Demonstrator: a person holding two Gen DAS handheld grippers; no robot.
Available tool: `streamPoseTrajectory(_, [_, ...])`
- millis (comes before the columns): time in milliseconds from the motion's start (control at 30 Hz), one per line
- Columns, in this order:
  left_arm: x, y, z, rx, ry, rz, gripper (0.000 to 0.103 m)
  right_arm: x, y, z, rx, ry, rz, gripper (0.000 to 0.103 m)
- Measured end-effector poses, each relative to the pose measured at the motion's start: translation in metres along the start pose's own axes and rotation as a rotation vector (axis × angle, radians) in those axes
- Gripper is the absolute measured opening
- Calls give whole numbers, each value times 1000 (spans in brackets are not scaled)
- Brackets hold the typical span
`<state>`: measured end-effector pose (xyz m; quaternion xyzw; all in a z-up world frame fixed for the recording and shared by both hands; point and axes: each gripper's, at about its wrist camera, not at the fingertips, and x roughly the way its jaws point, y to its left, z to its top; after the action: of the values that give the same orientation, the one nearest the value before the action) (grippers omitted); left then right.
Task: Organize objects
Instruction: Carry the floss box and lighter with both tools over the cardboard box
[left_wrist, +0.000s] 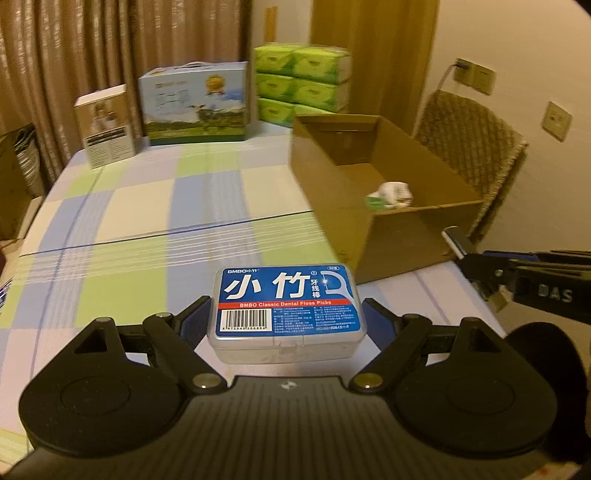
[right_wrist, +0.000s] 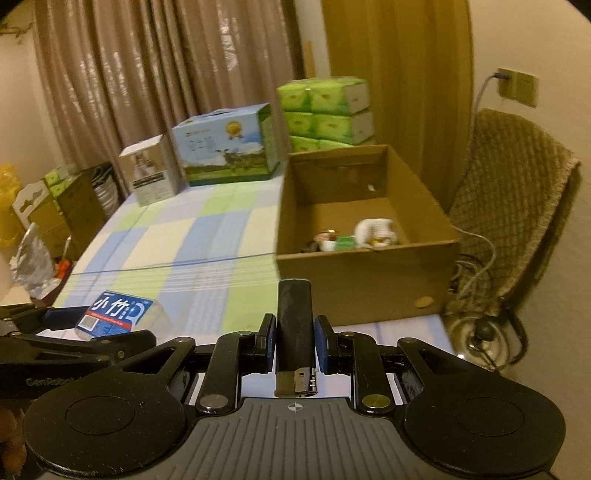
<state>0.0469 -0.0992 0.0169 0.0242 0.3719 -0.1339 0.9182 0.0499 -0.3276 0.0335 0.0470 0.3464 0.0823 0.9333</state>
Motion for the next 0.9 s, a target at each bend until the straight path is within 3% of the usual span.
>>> streamPoseTrajectory(500, [19, -57, 20, 68, -2, -90, 83, -17, -53, 13, 36, -38, -101, 19])
streamPoseTrajectory(900, [41, -77, 43, 88, -11, -116, 83, -3, -68, 34, 24, -31, -96, 19])
